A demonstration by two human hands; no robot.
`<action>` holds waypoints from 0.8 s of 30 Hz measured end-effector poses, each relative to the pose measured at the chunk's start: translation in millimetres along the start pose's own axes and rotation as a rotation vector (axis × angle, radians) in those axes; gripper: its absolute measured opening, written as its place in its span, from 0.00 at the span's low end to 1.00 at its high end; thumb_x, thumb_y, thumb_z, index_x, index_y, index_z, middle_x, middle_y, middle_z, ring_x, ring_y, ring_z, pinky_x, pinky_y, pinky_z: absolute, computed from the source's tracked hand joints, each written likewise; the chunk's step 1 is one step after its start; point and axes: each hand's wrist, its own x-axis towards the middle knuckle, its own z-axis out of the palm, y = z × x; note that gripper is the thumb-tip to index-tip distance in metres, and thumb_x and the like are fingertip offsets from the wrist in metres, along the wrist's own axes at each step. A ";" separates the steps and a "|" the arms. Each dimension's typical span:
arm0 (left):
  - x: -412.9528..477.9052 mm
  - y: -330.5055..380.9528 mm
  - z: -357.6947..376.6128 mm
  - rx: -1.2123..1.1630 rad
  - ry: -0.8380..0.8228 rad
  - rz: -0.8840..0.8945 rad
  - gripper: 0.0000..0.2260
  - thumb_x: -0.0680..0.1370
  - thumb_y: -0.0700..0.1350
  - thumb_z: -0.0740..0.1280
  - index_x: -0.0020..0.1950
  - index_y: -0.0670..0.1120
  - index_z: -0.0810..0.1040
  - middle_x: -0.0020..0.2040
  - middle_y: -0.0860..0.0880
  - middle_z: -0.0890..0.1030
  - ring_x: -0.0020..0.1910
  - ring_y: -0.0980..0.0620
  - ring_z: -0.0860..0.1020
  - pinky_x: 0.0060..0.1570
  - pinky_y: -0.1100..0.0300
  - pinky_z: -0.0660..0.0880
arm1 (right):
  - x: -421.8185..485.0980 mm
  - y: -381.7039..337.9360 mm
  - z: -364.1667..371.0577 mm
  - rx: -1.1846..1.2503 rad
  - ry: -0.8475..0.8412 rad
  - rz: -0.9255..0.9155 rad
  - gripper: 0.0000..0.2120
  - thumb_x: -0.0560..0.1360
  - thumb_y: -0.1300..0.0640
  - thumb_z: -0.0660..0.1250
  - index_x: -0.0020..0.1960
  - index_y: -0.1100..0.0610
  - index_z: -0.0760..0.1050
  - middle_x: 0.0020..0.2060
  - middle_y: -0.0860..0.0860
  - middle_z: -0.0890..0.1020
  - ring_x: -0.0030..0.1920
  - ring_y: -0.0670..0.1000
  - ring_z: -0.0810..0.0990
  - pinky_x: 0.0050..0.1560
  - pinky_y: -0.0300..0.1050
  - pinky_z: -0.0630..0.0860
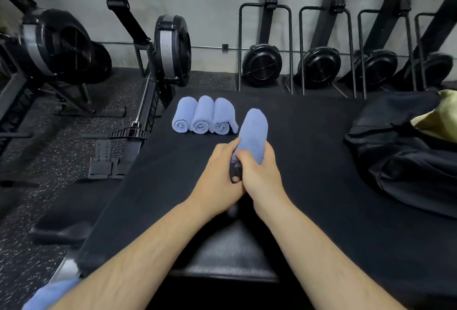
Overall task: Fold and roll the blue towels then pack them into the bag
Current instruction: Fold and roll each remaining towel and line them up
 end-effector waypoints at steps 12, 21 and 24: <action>137.3 -128.3 -12.9 0.758 0.300 0.039 0.28 0.74 0.63 0.65 0.73 0.57 0.74 0.77 0.48 0.67 0.81 0.38 0.53 0.75 0.33 0.46 | 197.7 23.5 29.8 -0.284 0.188 -0.043 0.15 0.69 0.44 0.66 0.45 0.56 0.73 0.47 0.56 0.77 0.33 0.47 0.71 0.31 0.38 0.67; 145.0 -146.1 -10.2 0.766 0.296 -0.006 0.26 0.78 0.61 0.63 0.77 0.58 0.69 0.80 0.50 0.62 0.81 0.37 0.54 0.76 0.33 0.46 | 212.6 39.6 34.1 -0.686 0.241 -0.122 0.26 0.76 0.31 0.54 0.34 0.51 0.68 0.50 0.55 0.80 0.58 0.59 0.69 0.64 0.60 0.68; 145.1 -147.8 -9.5 0.748 0.303 -0.008 0.25 0.79 0.57 0.67 0.76 0.57 0.69 0.80 0.50 0.62 0.81 0.38 0.54 0.76 0.33 0.45 | 211.2 42.3 28.9 -0.675 0.185 -0.139 0.24 0.77 0.32 0.55 0.33 0.50 0.64 0.46 0.55 0.81 0.56 0.58 0.70 0.63 0.59 0.69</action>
